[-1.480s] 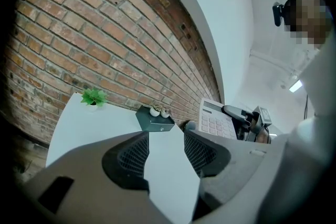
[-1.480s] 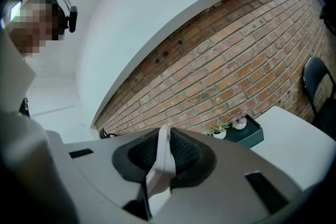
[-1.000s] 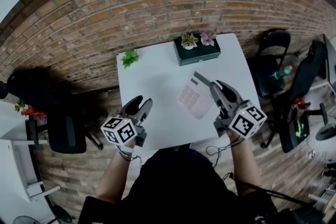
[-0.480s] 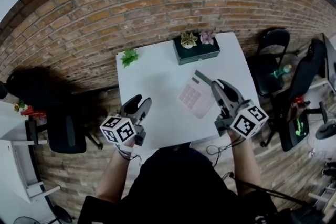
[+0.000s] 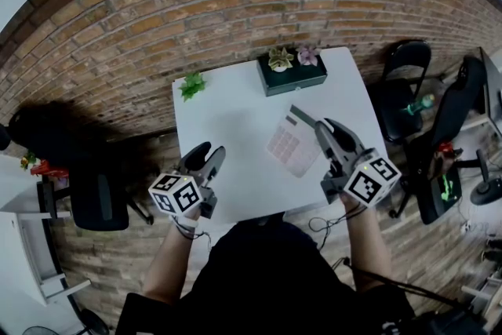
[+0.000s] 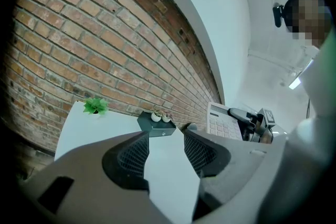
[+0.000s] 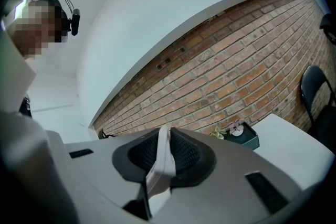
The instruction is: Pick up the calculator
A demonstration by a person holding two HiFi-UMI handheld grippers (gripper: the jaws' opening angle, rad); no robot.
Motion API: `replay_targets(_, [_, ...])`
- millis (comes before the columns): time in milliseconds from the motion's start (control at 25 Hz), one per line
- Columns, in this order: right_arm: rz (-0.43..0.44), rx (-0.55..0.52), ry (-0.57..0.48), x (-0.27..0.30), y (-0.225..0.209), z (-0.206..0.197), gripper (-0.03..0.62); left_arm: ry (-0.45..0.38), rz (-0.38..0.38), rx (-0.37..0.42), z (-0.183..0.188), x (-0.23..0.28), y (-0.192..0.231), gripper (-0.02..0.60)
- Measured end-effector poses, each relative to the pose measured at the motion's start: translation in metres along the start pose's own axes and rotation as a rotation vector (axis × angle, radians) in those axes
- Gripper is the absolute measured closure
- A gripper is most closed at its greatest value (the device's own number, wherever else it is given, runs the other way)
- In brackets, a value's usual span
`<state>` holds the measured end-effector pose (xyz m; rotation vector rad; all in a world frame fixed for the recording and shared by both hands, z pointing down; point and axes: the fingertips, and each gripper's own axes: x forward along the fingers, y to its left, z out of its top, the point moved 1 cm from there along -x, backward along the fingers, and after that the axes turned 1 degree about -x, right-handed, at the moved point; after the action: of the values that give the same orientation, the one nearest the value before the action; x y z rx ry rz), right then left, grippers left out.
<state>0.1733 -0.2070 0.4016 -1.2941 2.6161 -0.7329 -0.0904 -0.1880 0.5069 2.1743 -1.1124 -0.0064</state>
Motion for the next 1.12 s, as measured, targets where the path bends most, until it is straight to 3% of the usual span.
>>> replay_targets(1120, [-0.017, -0.007, 0.001, 0.010, 0.002, -0.003, 0.539, 0.005, 0.000, -0.010, -0.001, -0.001, 0.014, 0.376])
